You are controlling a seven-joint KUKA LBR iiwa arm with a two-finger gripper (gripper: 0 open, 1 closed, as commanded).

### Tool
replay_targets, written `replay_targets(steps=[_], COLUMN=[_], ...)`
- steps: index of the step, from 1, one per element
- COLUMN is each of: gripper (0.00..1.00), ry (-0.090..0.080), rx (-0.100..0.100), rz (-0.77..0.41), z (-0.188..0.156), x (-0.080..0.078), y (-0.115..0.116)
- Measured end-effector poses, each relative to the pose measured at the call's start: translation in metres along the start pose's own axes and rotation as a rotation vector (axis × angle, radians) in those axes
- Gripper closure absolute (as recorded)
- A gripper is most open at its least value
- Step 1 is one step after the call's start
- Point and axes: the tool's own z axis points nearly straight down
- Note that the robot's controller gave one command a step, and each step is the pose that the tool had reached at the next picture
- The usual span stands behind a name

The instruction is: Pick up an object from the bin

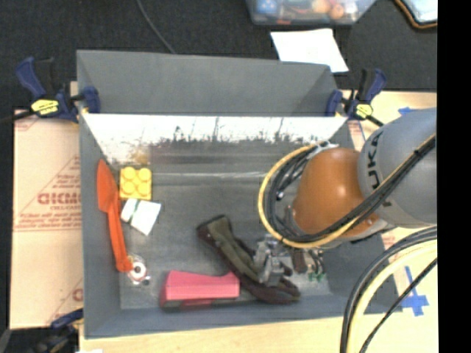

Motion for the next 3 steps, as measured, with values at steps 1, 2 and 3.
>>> replay_targets(steps=[1,2,3], gripper=[1.0,1.0,1.0], ry=[0.0,-0.005,-0.009], rx=[0.0,0.001,0.003], rz=[0.0,0.001,-0.006], z=[0.0,0.017,0.026], x=[0.0,-0.013,-0.013], y=[0.0,0.034,0.036])
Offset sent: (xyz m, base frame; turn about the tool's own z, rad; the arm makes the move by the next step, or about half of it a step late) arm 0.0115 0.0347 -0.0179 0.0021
